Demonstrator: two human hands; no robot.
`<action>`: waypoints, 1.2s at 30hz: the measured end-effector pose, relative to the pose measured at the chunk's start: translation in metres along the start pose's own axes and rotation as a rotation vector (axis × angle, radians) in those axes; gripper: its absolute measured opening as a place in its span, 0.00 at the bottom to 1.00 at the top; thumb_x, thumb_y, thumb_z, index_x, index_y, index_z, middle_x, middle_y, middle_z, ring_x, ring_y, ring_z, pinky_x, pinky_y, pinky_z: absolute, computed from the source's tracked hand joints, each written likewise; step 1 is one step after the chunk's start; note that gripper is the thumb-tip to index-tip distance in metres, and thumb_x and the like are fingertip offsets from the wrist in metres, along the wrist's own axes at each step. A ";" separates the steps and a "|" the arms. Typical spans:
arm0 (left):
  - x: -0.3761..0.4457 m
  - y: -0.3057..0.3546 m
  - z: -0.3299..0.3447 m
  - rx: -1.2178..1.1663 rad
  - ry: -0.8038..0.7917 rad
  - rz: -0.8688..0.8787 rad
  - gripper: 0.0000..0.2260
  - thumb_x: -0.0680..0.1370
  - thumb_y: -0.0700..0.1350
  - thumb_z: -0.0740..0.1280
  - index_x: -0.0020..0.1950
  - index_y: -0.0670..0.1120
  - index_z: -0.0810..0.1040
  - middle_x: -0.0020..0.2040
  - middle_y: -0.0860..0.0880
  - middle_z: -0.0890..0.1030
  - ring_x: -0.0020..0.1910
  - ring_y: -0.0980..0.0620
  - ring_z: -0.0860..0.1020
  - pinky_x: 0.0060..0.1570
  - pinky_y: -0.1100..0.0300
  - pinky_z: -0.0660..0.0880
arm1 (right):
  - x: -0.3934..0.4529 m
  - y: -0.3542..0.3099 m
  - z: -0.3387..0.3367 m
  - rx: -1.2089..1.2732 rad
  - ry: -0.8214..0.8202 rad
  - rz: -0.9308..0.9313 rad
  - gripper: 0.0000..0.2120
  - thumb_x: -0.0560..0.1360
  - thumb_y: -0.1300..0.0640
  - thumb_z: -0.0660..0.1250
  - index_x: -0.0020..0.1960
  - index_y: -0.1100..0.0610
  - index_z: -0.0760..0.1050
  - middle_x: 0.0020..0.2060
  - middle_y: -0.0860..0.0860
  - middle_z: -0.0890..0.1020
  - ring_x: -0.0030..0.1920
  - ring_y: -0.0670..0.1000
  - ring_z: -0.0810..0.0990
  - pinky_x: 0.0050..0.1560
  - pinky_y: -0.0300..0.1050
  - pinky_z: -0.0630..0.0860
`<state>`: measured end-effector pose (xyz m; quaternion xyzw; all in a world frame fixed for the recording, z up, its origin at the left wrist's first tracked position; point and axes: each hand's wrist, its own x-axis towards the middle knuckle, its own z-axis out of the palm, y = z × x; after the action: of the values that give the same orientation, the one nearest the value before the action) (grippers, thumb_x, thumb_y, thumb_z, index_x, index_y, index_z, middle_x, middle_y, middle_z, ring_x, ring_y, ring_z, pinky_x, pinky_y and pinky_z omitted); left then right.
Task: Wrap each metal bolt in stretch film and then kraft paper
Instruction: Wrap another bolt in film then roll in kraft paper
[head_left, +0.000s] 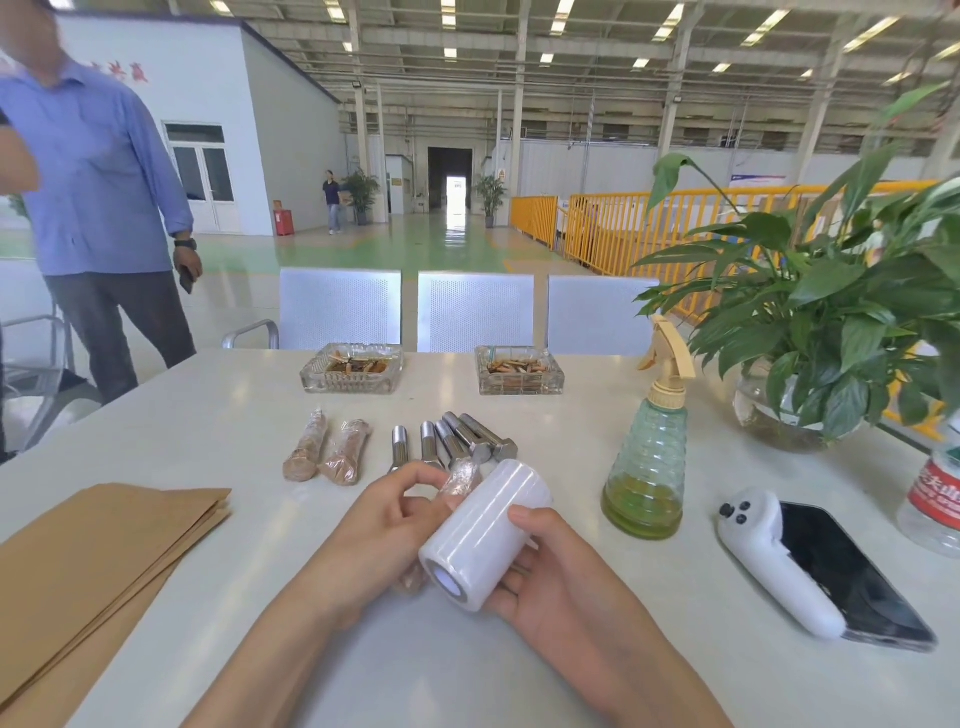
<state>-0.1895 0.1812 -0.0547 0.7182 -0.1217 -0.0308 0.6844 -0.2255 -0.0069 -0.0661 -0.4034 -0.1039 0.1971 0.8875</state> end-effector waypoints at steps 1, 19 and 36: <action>0.000 -0.001 0.000 0.014 0.015 0.004 0.09 0.81 0.45 0.70 0.58 0.43 0.77 0.38 0.39 0.76 0.33 0.46 0.69 0.29 0.59 0.64 | 0.000 0.001 0.000 -0.012 -0.008 0.003 0.27 0.76 0.53 0.73 0.71 0.63 0.74 0.66 0.64 0.80 0.69 0.62 0.78 0.71 0.63 0.73; -0.001 -0.010 0.003 0.222 0.045 0.103 0.19 0.80 0.57 0.69 0.42 0.42 0.72 0.30 0.46 0.73 0.29 0.48 0.72 0.32 0.54 0.67 | 0.003 0.005 -0.006 -0.131 0.034 -0.034 0.20 0.79 0.55 0.70 0.69 0.60 0.78 0.67 0.63 0.79 0.70 0.62 0.77 0.74 0.65 0.69; 0.002 -0.013 0.006 0.428 0.174 0.232 0.13 0.82 0.51 0.67 0.39 0.60 0.70 0.28 0.59 0.73 0.28 0.60 0.68 0.29 0.66 0.64 | 0.004 0.006 -0.002 -0.147 0.045 -0.043 0.22 0.79 0.48 0.72 0.70 0.56 0.78 0.67 0.58 0.81 0.68 0.57 0.79 0.69 0.57 0.76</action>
<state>-0.1871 0.1753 -0.0675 0.8280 -0.1479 0.1362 0.5234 -0.2226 -0.0028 -0.0717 -0.4694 -0.1069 0.1606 0.8617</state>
